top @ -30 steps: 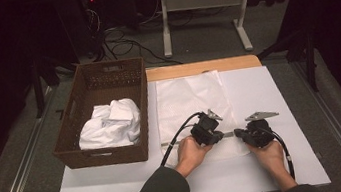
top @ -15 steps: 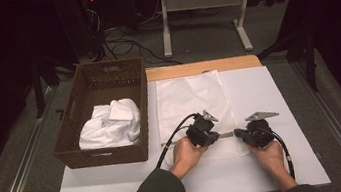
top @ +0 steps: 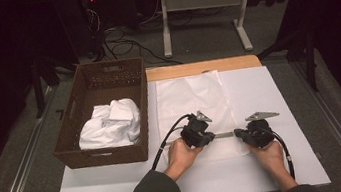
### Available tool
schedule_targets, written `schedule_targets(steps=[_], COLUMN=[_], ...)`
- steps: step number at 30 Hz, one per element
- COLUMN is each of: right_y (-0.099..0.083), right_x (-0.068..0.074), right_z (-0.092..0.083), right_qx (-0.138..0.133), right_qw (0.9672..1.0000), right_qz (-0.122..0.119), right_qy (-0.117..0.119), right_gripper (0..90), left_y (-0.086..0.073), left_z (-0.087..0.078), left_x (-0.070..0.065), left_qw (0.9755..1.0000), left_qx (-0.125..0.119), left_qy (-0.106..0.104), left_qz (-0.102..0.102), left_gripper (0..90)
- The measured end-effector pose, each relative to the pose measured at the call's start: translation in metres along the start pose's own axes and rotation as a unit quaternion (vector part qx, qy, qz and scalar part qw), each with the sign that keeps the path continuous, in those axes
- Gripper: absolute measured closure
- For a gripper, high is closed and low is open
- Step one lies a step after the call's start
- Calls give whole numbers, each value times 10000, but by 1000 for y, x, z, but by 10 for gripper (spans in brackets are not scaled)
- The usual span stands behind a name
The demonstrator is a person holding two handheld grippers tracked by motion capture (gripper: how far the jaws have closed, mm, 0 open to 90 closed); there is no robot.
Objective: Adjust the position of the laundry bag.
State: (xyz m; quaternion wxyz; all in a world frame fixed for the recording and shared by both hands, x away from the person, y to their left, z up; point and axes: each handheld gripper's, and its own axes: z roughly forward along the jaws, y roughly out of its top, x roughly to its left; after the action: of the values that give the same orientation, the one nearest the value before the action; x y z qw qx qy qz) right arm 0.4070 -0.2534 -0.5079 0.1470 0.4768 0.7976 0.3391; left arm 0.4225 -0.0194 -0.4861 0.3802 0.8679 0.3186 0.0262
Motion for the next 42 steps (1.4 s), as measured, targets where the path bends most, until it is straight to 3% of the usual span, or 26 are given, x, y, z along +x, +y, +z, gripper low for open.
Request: schedule_targets(steps=[7,32,42], right_y=[0,0,0], right_x=[0,0,1], right_z=[0,0,0], right_qx=[-12,4,3], right_qw=[10000,10000,10000], right_qz=[-33,-8,21], right_qy=[-20,-12,-17], right_gripper=[899,899,899], left_y=[-2,-13,-15], left_z=[-4,-16,-23], left_x=[1,13,13], left_qw=[10000,9997,9998], left_qx=[1,-126,-154], left_qy=[13,-73,-27], left_qz=[24,-197,-149], left_gripper=[860,860,860])
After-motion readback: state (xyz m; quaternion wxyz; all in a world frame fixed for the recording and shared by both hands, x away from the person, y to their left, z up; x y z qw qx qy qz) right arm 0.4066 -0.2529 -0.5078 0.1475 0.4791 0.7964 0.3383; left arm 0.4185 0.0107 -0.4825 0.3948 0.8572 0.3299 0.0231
